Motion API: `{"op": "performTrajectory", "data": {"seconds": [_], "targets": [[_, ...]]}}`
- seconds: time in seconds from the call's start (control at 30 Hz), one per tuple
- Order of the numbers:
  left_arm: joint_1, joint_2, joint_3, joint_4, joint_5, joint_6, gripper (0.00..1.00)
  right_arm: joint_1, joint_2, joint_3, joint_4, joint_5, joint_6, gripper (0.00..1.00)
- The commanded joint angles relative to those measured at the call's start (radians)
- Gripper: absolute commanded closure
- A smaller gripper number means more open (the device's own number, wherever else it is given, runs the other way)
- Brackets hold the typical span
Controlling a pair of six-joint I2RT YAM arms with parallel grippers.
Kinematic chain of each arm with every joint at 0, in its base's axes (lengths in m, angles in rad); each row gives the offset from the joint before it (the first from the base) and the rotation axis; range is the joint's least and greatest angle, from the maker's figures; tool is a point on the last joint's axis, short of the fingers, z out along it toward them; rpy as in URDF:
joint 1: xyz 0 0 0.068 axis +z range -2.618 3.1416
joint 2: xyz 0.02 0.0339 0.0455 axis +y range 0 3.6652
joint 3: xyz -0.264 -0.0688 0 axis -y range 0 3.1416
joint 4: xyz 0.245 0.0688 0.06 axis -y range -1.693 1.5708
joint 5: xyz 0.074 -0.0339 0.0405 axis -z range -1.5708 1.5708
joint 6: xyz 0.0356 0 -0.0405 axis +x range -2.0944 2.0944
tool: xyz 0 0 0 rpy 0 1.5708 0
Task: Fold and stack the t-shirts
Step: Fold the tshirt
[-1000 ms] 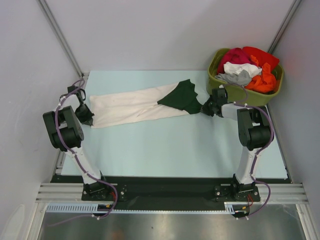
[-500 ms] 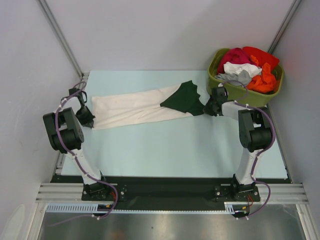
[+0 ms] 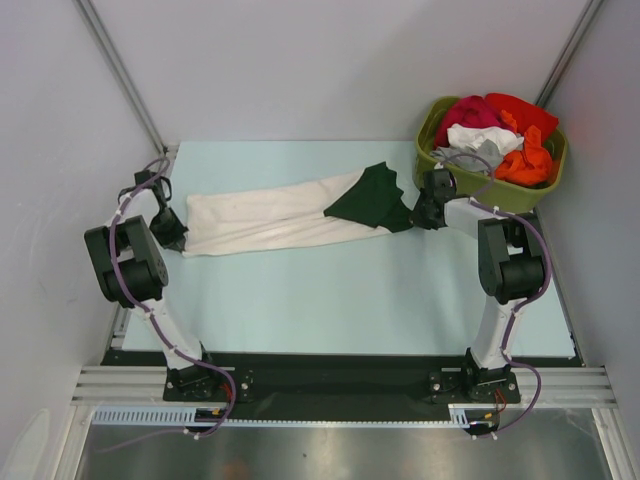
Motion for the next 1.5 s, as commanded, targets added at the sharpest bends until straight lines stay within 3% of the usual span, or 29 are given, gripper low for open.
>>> {"op": "performTrajectory", "data": {"seconds": [0.0, 0.27, 0.37, 0.4, 0.53, 0.67, 0.7, 0.83, 1.0, 1.47], "targets": [[0.015, -0.031, 0.011, -0.003, -0.078, 0.003, 1.00, -0.038, 0.010, 0.030, -0.032, 0.118, -0.056, 1.00], [0.025, -0.050, -0.107, 0.009, -0.087, -0.014, 0.99, -0.033, 0.027, 0.024, -0.025, 0.080, -0.053, 1.00], [0.035, -0.070, -0.106, 0.011, -0.069, -0.017, 0.76, -0.032, 0.025, 0.032, -0.026, 0.060, -0.073, 1.00], [0.037, -0.082, -0.098, 0.014, -0.064, -0.018, 0.64, -0.030, 0.025, 0.044, -0.037, 0.058, -0.079, 0.98], [0.038, -0.136, -0.014, 0.019, -0.035, -0.017, 0.50, -0.029, 0.018, 0.067, -0.071, 0.039, -0.090, 0.82], [0.037, -0.114, 0.052, 0.042, 0.049, -0.009, 0.51, -0.018, -0.004, 0.092, -0.118, 0.006, -0.081, 0.66], [0.037, -0.101, 0.073, 0.055, 0.136, 0.003, 0.53, -0.014, -0.013, 0.099, -0.127, 0.006, -0.082, 0.60], [0.003, -0.031, 0.113, 0.062, 0.228, 0.022, 0.54, -0.001, -0.033, 0.127, -0.176, -0.003, -0.082, 0.51], [-0.054, 0.031, 0.156, 0.072, 0.206, 0.049, 0.52, 0.005, -0.076, 0.156, -0.226, -0.017, -0.090, 0.49], [-0.067, 0.117, 0.195, 0.043, 0.126, 0.040, 0.50, 0.060, -0.094, 0.264, -0.256, -0.081, -0.159, 0.40]]}}
